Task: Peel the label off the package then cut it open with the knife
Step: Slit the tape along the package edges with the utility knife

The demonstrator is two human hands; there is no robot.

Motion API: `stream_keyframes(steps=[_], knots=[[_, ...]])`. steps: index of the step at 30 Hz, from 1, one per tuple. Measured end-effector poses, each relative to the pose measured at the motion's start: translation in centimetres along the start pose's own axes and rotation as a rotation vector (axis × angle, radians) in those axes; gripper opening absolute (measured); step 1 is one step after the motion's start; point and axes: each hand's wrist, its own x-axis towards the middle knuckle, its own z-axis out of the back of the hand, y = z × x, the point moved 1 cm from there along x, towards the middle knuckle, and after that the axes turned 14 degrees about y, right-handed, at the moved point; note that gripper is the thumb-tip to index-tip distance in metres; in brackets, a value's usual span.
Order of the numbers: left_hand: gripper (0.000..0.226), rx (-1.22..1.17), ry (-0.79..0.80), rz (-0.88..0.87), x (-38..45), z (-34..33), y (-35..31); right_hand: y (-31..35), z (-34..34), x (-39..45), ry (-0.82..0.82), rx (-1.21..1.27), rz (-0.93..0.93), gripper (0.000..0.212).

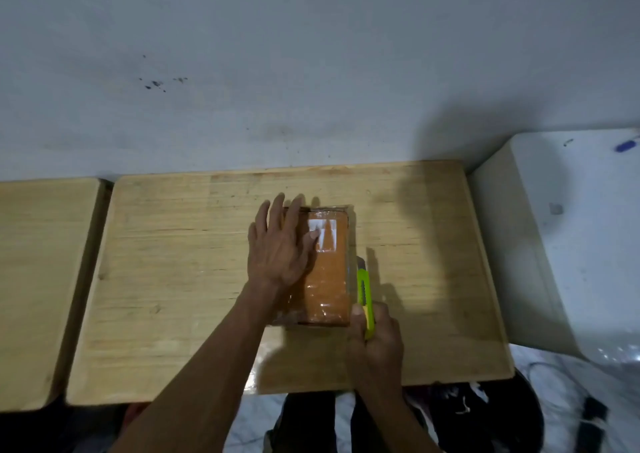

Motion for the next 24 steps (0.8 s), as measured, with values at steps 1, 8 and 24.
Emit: stream_keyframes(steps=[1, 8, 24], knots=[[0.066, 0.036, 0.052, -0.023, 1.0, 0.5, 0.2, 0.0, -0.5, -0.4, -0.012, 0.018, -0.021, 0.021], [0.059, 0.023, 0.227, -0.024, 3.2, 1.3, 1.5, 1.1, -2.1, 0.2, -0.161, 0.279, -0.089, 0.021], [0.054, -0.548, 0.04, 0.566, -8.3, -1.3, 2.3, 7.6, 2.6, 10.7, 0.143, -0.265, 0.046, 0.034]])
